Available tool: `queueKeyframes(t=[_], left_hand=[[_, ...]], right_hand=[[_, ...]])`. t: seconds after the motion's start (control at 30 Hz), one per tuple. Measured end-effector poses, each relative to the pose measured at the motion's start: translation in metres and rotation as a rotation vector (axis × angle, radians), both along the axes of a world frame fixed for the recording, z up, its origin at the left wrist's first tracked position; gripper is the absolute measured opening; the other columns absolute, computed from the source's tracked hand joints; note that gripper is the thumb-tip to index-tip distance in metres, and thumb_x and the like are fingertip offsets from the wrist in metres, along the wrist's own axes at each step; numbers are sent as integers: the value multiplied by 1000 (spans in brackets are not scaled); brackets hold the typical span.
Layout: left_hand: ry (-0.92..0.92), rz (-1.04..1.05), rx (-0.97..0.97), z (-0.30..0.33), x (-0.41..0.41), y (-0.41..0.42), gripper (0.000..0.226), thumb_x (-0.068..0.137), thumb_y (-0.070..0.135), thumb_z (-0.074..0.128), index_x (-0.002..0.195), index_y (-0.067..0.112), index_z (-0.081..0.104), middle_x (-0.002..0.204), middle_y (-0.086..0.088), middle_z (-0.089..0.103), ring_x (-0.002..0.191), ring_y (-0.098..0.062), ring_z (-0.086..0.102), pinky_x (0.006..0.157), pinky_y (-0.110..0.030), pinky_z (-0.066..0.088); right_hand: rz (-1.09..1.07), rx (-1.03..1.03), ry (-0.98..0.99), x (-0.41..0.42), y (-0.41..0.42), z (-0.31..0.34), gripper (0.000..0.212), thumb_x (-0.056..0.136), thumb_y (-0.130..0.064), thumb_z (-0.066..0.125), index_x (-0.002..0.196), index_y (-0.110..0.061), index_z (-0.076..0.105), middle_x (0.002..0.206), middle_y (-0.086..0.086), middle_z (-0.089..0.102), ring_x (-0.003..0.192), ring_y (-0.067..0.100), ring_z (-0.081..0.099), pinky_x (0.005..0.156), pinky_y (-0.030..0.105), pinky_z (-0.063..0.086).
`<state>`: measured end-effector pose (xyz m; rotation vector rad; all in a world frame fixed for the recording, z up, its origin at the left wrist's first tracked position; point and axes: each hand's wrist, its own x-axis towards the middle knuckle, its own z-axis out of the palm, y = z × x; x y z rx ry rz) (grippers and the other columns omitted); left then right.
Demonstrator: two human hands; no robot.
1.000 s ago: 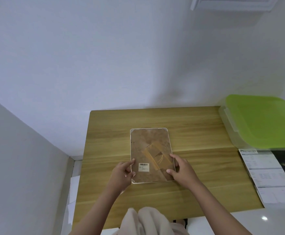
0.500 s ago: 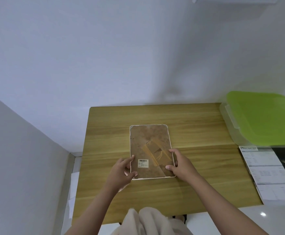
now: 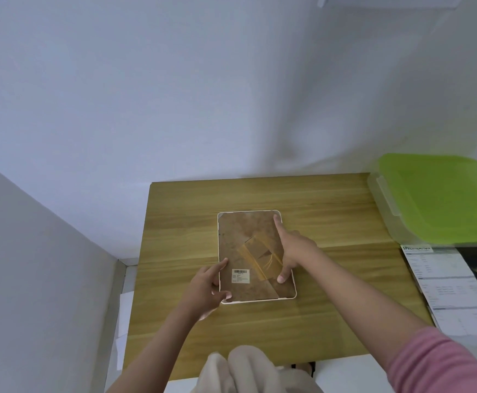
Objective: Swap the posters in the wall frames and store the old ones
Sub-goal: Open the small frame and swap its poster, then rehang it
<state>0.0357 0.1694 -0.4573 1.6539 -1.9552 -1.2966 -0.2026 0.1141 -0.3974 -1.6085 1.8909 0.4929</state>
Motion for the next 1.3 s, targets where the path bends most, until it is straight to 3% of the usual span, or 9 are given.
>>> queueKeyframes(t=[0.2,0.5,0.63,0.77,0.87,1.1,1.23,1.3], left_hand=[[-11,4,19,-2,0,1,81,74,18,75,141,34,33,104,-3,49,81,-18,56,84,-31,50],[-41,-25,63,5,-1,-9,78,77,24,73,142,35,31,102,0,52,80,-7,51,72,-16,41],[-123,-40,64,9,-9,-41,77,81,33,67,145,35,24,103,-5,57,86,-16,57,79,-31,49],[-227,-60,124,17,-19,-69,95,78,28,72,148,38,8,114,-12,62,99,-27,61,79,-31,47],[-268,-59,185,23,-26,-78,108,73,22,77,147,38,-1,123,-11,60,104,-28,61,90,-37,50],[-384,-53,244,33,-39,-82,112,72,16,77,146,40,-3,111,-16,63,85,-30,68,76,-40,58],[-107,116,347,30,-26,-78,104,70,-1,76,145,41,17,107,-19,62,65,-24,61,58,-34,52],[40,174,397,31,-19,-70,98,69,-12,70,144,34,28,79,-13,60,55,-17,51,57,-31,47]], right_hand=[[24,57,30,-1,-7,-1,162,38,-36,95,139,-37,-31,146,10,38,127,31,47,95,41,46],[31,47,56,1,-7,-4,158,41,-36,94,142,-35,-28,136,3,53,117,27,56,84,35,46],[22,39,34,0,-7,-5,158,41,-35,95,142,-35,-27,135,4,53,116,27,56,84,35,46],[5,31,7,-2,-7,-7,158,41,-34,95,142,-36,-27,140,4,49,121,27,53,89,37,46],[-4,33,-20,-4,-7,-8,159,41,-32,95,141,-36,-28,140,7,48,121,29,53,92,39,47],[-92,33,-126,-2,-6,-12,158,42,-23,95,142,-36,-26,145,15,39,126,32,47,100,39,43],[-232,32,-295,-11,6,-15,149,48,-15,93,145,-41,-16,153,18,10,137,33,32,108,39,34],[-284,3,-400,-18,15,-18,145,48,-10,93,147,-40,-9,153,16,11,138,30,29,110,36,32]])
